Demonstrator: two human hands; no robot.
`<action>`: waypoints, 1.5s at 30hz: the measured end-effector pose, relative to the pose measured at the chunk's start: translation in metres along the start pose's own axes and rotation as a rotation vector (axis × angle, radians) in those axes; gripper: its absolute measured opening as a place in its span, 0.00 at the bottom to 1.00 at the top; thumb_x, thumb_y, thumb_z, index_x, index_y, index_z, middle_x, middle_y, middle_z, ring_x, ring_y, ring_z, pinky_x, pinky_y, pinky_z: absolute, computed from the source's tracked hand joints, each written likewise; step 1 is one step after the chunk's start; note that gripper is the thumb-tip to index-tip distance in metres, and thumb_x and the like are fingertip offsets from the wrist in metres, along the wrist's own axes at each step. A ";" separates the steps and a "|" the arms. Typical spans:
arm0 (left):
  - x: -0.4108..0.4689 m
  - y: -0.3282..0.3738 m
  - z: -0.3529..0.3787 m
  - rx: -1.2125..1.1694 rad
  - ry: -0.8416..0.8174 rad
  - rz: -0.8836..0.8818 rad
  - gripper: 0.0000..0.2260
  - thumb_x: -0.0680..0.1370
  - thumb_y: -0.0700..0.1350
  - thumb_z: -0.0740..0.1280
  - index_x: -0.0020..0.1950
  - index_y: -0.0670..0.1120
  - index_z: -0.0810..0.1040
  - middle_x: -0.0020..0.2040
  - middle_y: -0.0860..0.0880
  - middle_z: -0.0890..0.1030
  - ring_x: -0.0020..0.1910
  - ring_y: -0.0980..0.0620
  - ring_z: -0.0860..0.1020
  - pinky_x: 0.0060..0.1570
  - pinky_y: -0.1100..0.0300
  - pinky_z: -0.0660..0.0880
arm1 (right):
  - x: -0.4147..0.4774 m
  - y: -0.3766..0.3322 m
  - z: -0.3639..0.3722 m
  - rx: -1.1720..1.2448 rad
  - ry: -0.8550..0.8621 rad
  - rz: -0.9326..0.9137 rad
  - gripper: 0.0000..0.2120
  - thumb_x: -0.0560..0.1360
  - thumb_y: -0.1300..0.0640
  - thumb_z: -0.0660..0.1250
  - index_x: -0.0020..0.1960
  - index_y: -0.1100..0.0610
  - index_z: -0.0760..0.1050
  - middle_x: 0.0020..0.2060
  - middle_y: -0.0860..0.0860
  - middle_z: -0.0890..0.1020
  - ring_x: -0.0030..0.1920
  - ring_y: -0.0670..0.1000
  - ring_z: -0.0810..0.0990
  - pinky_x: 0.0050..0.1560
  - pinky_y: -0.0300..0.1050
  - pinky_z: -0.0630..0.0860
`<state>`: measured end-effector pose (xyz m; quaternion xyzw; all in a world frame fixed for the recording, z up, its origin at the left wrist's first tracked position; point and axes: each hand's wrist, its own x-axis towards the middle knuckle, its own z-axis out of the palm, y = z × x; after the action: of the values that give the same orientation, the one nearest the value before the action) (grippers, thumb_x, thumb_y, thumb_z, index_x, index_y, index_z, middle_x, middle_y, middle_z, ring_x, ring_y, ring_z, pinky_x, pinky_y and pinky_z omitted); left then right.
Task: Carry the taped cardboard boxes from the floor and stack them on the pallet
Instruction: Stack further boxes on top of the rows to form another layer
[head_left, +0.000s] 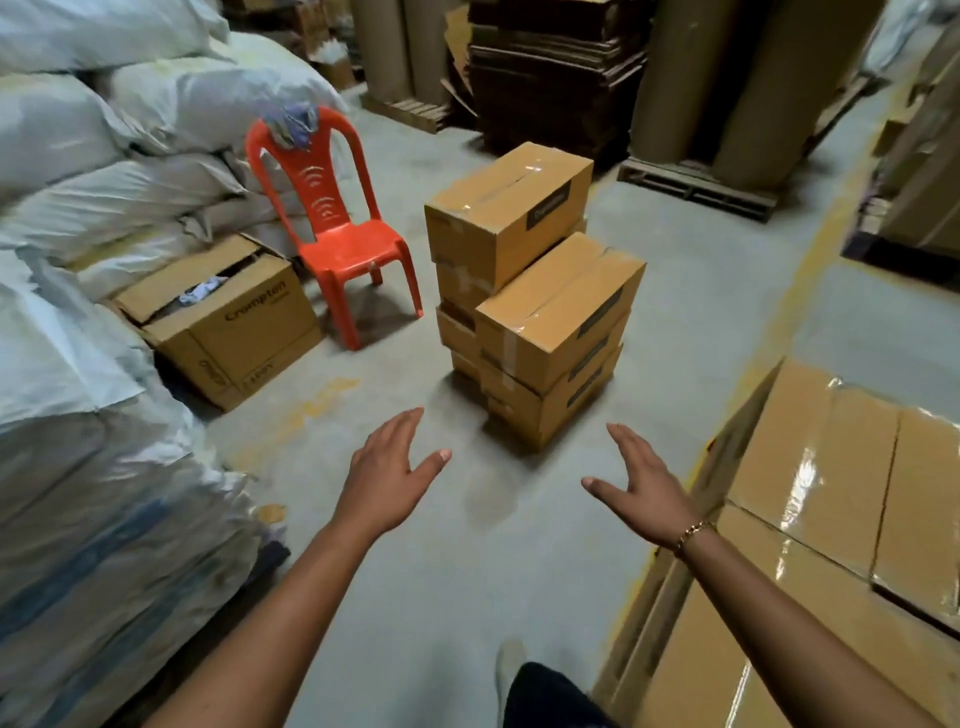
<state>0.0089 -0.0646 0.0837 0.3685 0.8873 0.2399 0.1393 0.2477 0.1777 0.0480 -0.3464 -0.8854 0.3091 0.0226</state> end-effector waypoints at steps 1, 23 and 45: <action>0.018 -0.004 0.000 -0.002 -0.018 0.007 0.32 0.81 0.65 0.60 0.82 0.54 0.59 0.81 0.52 0.62 0.79 0.49 0.60 0.75 0.48 0.60 | 0.017 -0.001 0.001 0.020 0.007 0.014 0.40 0.77 0.38 0.66 0.82 0.48 0.51 0.81 0.47 0.56 0.80 0.50 0.55 0.77 0.57 0.61; 0.536 -0.008 -0.034 -0.280 -0.095 -0.102 0.29 0.80 0.67 0.60 0.79 0.57 0.65 0.80 0.50 0.64 0.78 0.47 0.64 0.74 0.43 0.64 | 0.468 -0.042 -0.061 0.556 -0.033 0.264 0.39 0.77 0.44 0.70 0.81 0.48 0.54 0.77 0.50 0.65 0.73 0.54 0.70 0.66 0.48 0.70; 0.991 -0.118 0.013 -0.159 -0.431 -0.158 0.39 0.76 0.67 0.66 0.81 0.50 0.60 0.79 0.44 0.64 0.74 0.40 0.68 0.72 0.38 0.67 | 0.823 -0.090 0.013 0.871 0.185 0.900 0.39 0.78 0.38 0.66 0.82 0.50 0.53 0.79 0.50 0.62 0.76 0.55 0.65 0.75 0.54 0.65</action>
<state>-0.7387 0.5813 -0.0596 0.3286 0.8415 0.2130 0.3722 -0.4337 0.6357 -0.0555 -0.6692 -0.4404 0.5892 0.1059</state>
